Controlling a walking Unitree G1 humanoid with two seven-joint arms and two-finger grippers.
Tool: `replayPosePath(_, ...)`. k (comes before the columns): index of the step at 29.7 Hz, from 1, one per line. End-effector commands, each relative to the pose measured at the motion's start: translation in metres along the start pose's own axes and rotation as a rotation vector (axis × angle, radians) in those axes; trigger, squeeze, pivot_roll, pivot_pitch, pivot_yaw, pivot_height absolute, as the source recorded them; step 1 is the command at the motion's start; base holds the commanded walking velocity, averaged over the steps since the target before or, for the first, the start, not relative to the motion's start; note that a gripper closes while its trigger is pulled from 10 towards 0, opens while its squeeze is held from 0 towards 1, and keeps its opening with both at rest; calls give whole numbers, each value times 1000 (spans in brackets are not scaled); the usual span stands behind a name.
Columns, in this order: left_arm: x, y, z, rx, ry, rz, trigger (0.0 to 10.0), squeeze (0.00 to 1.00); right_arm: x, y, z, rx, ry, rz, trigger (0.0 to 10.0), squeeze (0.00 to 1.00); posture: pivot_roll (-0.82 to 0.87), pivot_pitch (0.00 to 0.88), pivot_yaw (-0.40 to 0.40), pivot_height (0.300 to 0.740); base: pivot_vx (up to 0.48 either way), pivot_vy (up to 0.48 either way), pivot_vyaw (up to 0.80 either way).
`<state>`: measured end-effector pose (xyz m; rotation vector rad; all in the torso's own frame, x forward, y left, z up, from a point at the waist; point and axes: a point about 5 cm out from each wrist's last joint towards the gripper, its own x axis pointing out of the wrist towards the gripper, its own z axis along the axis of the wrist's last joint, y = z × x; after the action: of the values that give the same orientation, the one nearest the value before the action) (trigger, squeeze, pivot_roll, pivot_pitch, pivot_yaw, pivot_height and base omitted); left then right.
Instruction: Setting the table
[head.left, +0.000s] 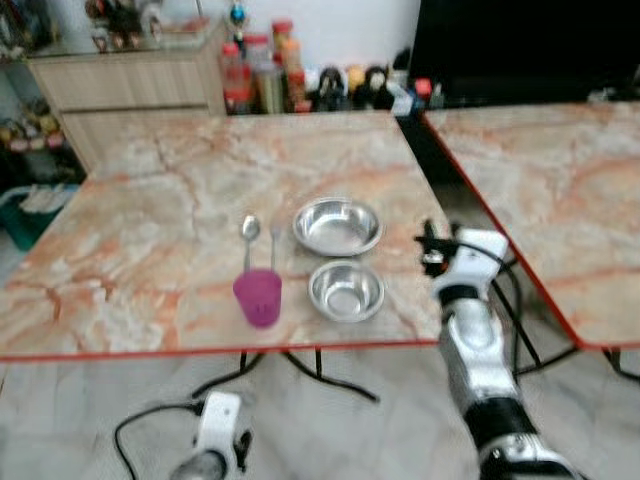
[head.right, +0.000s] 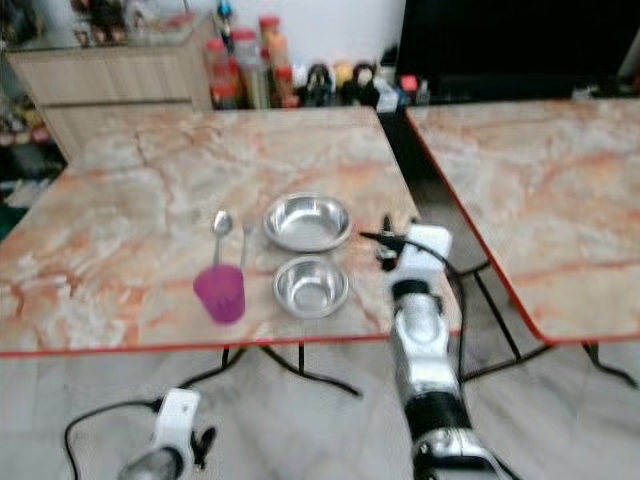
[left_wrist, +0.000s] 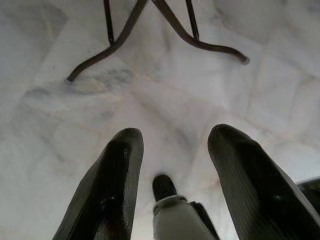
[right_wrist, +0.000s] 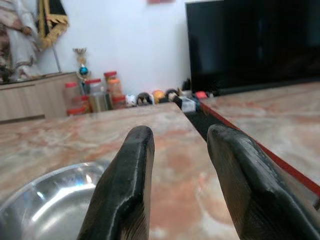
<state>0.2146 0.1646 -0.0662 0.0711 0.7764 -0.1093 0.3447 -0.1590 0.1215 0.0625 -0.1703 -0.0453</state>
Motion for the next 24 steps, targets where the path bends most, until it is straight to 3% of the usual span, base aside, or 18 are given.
replayPosePath(1, -2, 10, -1, 4, 4, 27, 10000, 0, 4, 11, 6, 13, -17, 28, 10000, 0, -51, 0, -9, 740, 285, 0, 0)
replayPosePath(14, -1, 11, 0, 14, 9, 31, 10000, 0, 5, 11, 8, 16, -22, 28, 10000, 0, -53, 0, -9, 740, 286, 0, 0)
replayPosePath(17, -3, 17, -9, 84, 74, 60, 10000, 0, 5, 11, 9, 15, -24, 28, 10000, 0, -53, 0, -8, 740, 87, 0, 0)
replayPosePath(24, -11, 32, -23, 72, 85, 83, 10000, 0, 5, 10, 10, 17, -30, 22, 10000, 0, -51, 0, -4, 740, 0, 0, 0)
